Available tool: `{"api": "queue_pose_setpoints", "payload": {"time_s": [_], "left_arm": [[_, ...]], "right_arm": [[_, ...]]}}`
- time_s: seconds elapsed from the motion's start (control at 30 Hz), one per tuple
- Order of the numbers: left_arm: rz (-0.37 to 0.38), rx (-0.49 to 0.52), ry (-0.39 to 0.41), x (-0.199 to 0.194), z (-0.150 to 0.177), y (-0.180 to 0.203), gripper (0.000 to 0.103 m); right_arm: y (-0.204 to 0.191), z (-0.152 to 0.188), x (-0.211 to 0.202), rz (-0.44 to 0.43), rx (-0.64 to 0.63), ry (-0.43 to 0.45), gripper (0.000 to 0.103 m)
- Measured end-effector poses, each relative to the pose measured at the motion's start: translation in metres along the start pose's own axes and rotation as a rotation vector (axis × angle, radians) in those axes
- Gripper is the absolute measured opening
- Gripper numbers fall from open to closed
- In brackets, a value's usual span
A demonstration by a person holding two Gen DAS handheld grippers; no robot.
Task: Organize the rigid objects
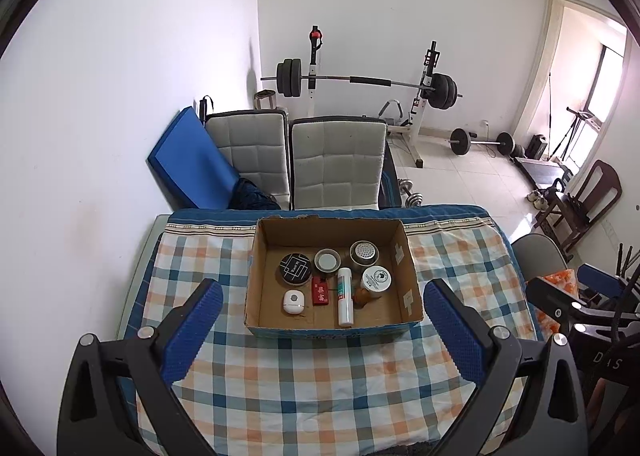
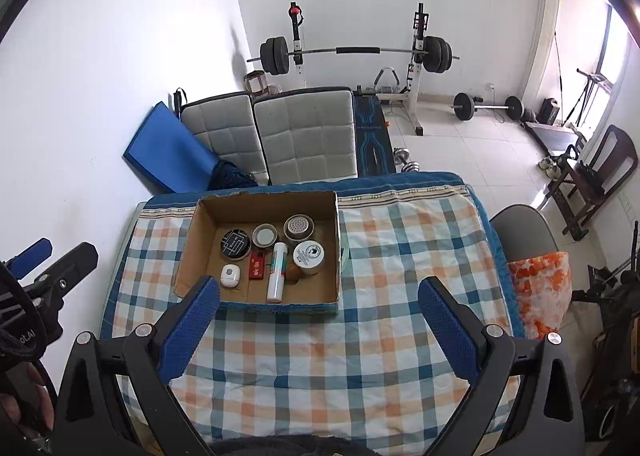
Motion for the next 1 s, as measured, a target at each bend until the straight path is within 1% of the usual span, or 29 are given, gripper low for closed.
{"api": "queue_pose_setpoints", "payload": {"time_s": [0.17, 1.0], "left_arm": [[0.004, 0.008, 0.001, 0.0011, 0.0005, 0.0018, 0.103], [0.014, 0.007, 0.008, -0.0019, -0.0025, 0.0033, 0.103]], "right_arm": [[-0.0035, -0.003, -0.0032, 0.011, -0.01, 0.02, 0.101], [-0.0032, -0.0033, -0.0103, 0.043, 0.004, 0.039, 0.101]]}}
Point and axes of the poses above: each gripper's, at about its wrist camera, not at the fingertips, and x roughly the way its jaws point, y to its right, z to its underside, the point moved 9 cm from there along x, roughly the way its jaws point, and after that the axes turned 8 degrees about y, right-handed, at the moved point
